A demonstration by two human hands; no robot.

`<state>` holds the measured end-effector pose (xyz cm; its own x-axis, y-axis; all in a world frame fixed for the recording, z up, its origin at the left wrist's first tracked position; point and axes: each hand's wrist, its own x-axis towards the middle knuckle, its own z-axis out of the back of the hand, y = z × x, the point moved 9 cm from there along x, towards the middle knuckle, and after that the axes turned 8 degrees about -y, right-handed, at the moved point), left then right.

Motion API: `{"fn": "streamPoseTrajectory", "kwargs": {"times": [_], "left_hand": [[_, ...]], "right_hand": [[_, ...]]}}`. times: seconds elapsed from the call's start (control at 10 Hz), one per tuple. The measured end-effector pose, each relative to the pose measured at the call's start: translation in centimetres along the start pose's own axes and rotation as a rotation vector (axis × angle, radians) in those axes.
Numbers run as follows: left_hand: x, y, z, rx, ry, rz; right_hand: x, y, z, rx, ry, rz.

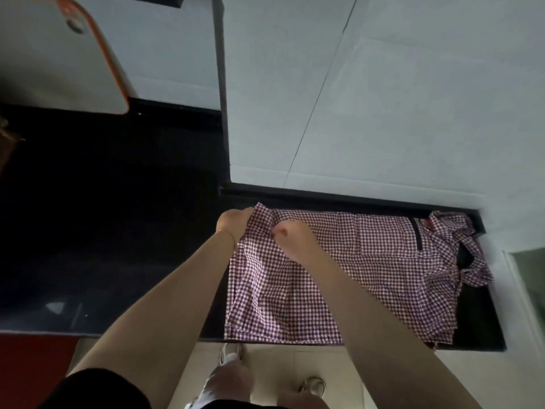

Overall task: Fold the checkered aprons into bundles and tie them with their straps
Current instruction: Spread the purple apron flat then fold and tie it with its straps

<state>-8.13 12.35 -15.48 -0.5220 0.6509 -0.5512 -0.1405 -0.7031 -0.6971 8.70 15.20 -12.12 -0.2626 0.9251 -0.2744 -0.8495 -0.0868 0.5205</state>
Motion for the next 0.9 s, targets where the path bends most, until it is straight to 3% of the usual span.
{"fn": "streamPoseTrajectory", "kwargs": {"times": [0.2,0.4,0.5,0.6,0.7,0.8,0.9], "left_hand": [[1.4,-0.6,-2.4,-0.133,0.114,0.073],[3.1,0.1,-0.6,-0.199,0.043,0.126],[3.0,2.2,3.1,-0.12,-0.202,0.195],[2.8,5.2,4.0,-0.256,-0.225,0.328],[2.7,5.2,1.7,-0.434,-0.002,0.39],[2.7,4.1,-0.1,-0.331,0.154,0.297],[2.7,3.2,-0.3,-0.264,0.132,0.182]], "right_hand": [[0.0,-4.0,3.4,-0.011,-0.308,-0.141],[0.9,-7.2,1.1,-0.074,-0.188,-0.285],[0.8,-8.7,0.7,-0.076,-0.209,-0.373],[1.3,-8.9,1.0,-0.089,-0.187,-0.369],[1.9,-8.7,0.7,-0.191,-0.088,-0.312],[1.5,-9.1,-0.6,-0.361,0.098,-0.284],[1.5,-10.1,-0.7,-0.429,0.161,-0.279]]}}
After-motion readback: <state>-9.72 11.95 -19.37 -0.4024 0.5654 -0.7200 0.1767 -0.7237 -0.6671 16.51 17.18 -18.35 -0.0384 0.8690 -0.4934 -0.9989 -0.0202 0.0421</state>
